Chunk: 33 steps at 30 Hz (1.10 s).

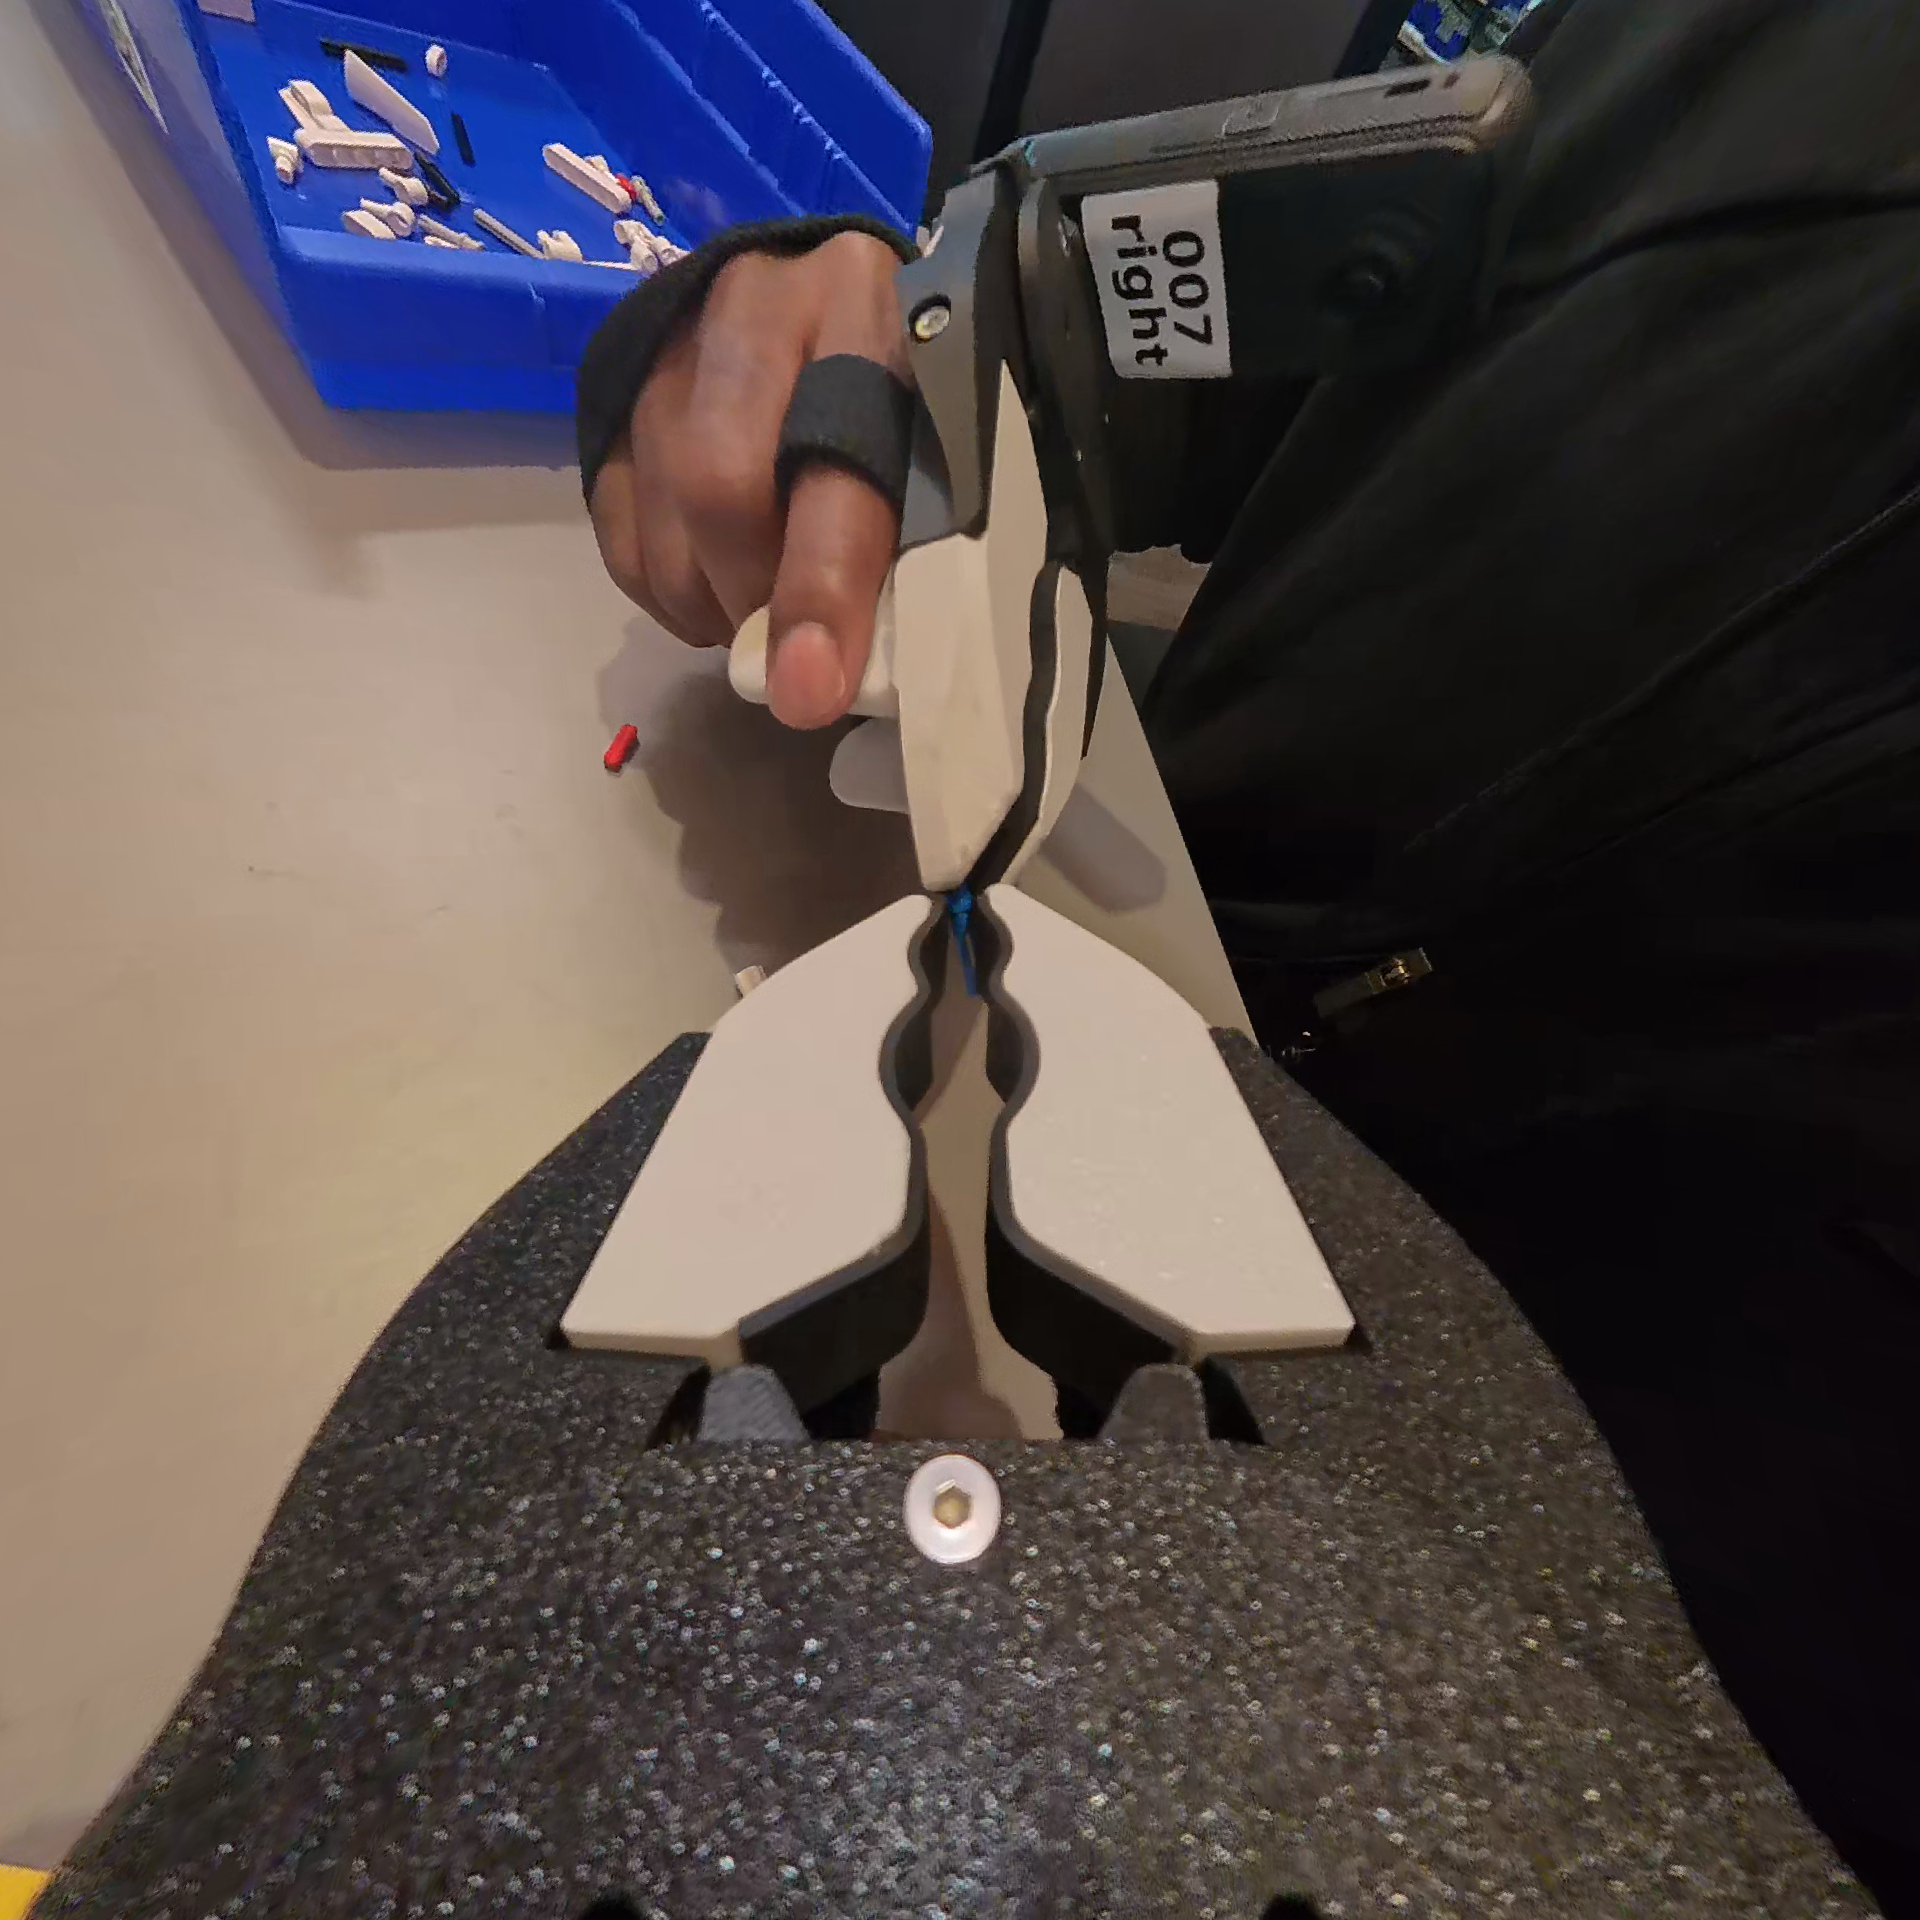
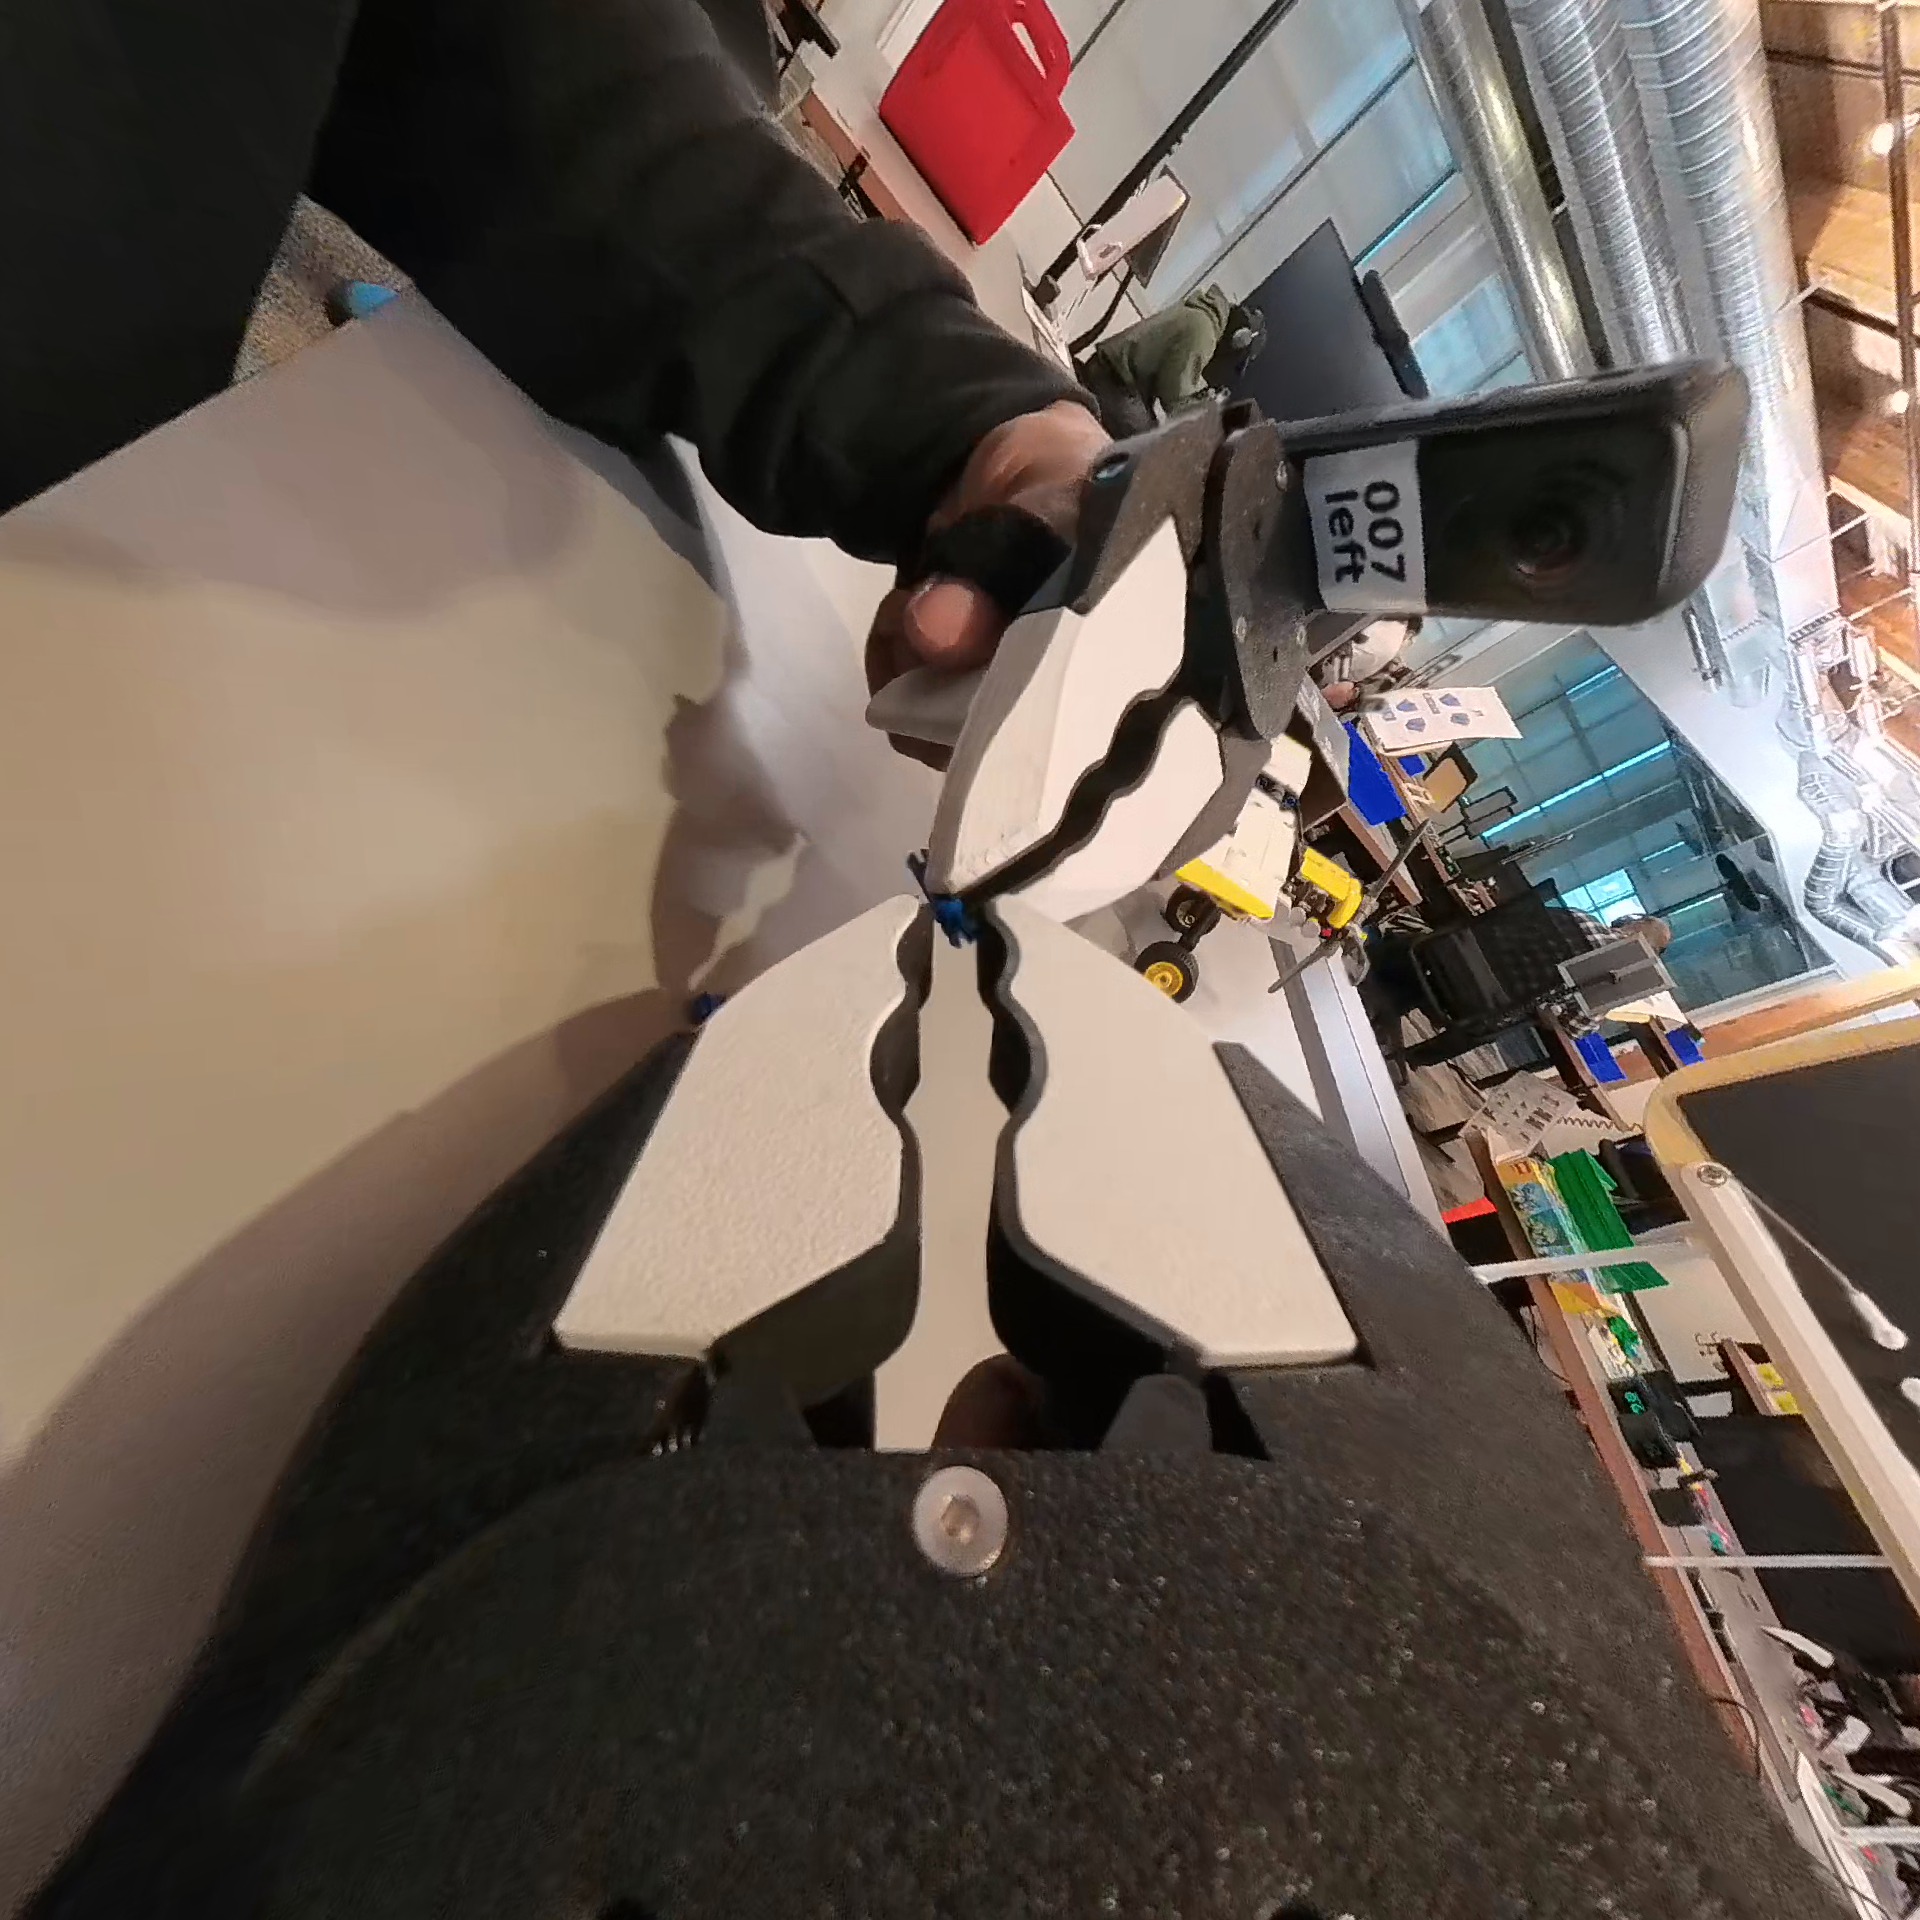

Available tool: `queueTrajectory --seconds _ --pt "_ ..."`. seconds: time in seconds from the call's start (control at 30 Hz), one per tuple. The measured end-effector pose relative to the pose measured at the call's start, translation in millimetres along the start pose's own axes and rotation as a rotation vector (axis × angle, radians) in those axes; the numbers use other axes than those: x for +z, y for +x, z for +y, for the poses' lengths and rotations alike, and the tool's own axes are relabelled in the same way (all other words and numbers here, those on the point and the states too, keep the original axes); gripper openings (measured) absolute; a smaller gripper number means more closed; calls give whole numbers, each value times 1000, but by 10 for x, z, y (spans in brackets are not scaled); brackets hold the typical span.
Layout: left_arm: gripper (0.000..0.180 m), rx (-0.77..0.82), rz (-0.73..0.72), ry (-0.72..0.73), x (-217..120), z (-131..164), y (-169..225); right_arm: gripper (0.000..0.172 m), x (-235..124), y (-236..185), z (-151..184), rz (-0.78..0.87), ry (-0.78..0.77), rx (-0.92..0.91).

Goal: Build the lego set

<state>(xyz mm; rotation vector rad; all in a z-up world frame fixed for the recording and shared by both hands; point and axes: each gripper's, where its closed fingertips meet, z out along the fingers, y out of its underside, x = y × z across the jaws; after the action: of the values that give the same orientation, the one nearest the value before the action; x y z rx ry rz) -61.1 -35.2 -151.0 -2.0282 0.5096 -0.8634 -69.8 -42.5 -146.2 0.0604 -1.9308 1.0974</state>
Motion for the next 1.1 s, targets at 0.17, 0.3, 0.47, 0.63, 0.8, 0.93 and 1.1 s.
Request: queueTrajectory --seconds 0.17,0.3,0.47,0.63,0.8,0.93,1.1 --pt "5 -33 -26 28 1 -19 -65 5 -5 20 73 27 -36 11" --pt "9 -69 -32 76 -47 -78 -83 4 -56 84 62 52 -28 62" --pt "15 -97 -14 108 -75 -106 -82 4 -86 137 73 79 -40 82" --pt "13 -115 4 102 -1 -88 -74 4 -105 152 85 80 -38 114" --pt "9 -146 12 123 27 -99 -96 4 -116 133 89 74 -38 121" --pt "7 -146 20 134 44 -105 -89 4 -128 137 92 76 -37 126" --pt "4 -145 38 171 53 -133 -93 4 -147 157 82 80 -23 148"
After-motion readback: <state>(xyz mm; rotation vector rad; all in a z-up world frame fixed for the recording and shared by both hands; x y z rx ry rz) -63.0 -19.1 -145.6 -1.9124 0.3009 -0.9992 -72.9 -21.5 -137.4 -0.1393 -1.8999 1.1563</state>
